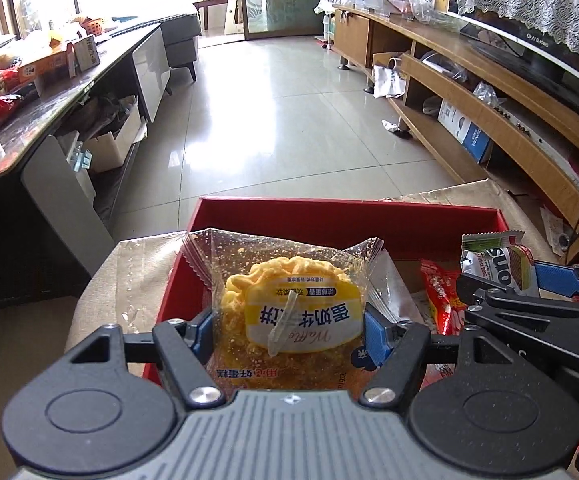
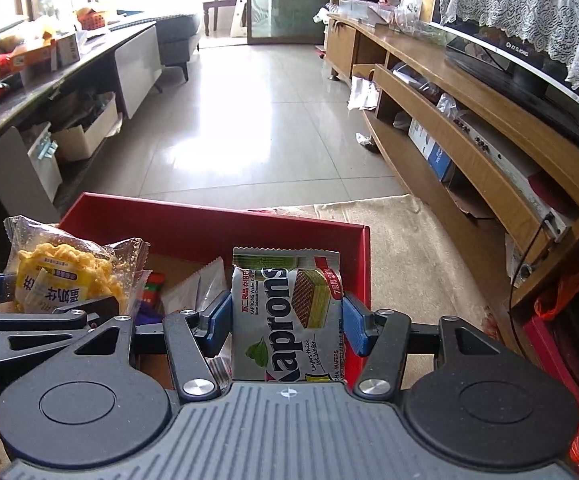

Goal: Organize snacks
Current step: 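Lower both packets into the red box and open both tools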

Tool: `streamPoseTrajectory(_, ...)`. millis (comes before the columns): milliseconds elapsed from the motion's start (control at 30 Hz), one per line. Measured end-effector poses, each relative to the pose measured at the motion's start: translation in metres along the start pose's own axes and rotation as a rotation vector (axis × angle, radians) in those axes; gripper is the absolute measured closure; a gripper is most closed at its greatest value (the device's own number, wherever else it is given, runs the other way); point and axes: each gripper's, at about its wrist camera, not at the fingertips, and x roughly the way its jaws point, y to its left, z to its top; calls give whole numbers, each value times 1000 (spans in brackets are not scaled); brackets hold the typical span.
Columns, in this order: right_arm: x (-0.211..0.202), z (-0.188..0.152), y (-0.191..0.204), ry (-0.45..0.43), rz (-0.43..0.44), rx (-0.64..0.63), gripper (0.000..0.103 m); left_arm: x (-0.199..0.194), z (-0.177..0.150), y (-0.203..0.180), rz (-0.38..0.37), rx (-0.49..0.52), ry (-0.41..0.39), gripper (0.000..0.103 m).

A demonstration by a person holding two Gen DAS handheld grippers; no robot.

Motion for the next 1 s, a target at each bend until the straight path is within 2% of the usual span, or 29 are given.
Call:
streamPoseTrajectory(433,34,-5,-6,35,19,40,39,32,3,-8,33,41,22,37)
streamPoseTrajectory(833,41,-6,-4,40,12,24,37,35,5,-10,57,73,44,30)
streamPoseTrajectory(1000,41,-6,-2,39,16,20,33,34,7,-6,54,68,57,29)
